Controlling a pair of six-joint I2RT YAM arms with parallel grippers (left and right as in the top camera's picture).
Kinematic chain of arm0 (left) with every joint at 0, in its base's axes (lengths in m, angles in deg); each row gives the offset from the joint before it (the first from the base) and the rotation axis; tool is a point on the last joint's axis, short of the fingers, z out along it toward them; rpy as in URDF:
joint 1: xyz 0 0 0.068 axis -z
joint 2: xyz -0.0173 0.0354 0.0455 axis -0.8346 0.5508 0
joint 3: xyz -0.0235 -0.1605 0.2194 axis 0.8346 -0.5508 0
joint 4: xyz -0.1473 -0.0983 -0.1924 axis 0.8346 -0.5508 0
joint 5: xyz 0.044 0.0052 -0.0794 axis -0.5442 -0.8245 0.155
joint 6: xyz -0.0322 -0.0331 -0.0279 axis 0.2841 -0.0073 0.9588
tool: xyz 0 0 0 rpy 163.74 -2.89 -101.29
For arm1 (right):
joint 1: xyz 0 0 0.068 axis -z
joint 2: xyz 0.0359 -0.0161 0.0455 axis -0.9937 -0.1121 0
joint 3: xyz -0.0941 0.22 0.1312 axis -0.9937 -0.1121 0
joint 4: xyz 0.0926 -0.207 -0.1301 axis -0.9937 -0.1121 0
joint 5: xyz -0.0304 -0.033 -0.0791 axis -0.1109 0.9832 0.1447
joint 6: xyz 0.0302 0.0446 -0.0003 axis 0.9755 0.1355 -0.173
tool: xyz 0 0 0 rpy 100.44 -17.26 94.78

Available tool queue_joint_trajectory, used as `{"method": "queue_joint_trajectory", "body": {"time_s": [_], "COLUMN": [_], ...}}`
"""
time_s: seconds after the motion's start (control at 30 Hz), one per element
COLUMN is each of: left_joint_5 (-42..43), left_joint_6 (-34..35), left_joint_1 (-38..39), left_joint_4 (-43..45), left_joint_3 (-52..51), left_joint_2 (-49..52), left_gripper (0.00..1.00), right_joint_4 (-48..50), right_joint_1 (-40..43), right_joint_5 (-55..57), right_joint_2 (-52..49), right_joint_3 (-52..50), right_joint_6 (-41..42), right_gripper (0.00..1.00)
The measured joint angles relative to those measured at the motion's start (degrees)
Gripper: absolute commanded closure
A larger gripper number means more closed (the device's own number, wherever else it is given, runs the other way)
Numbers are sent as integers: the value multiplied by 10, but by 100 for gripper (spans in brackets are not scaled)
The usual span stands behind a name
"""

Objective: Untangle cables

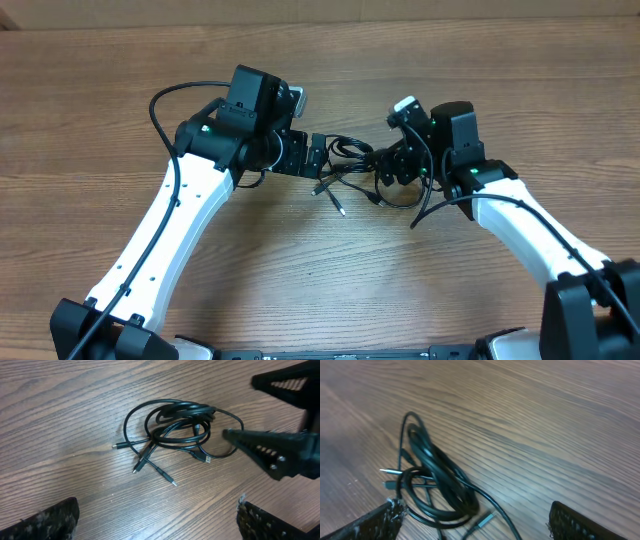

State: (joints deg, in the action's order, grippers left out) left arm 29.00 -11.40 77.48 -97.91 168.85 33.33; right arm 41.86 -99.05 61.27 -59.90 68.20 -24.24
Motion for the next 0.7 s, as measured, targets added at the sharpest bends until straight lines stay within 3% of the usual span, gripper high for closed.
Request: {"method": "queue_joint_trajectory", "body": {"time_s": [0.27,0.4,0.47,0.53,0.7], "left_joint_5": [0,0,0,0,0], "left_joint_6": [0,0,0,0,0], "left_joint_1": [0,0,0,0,0], "left_joint_4": [0,0,0,0,0], "left_joint_3": [0,0,0,0,0], "left_joint_2": [0,0,0,0,0], "left_gripper": [0,0,0,0,0], "right_joint_4": [45,60,69,72,71], "right_joint_1": [-7,-27,-37,-45,-51], "right_joint_5": [-60,-69,-70,-71,-79], "right_joint_2": [-40,-74,-90,-105,-114], "right_joint_3": [0,0,0,0,0], "right_joint_6": [-14,-16,-18,-24,-10], "right_gripper": [12,21,35,58,96]}}
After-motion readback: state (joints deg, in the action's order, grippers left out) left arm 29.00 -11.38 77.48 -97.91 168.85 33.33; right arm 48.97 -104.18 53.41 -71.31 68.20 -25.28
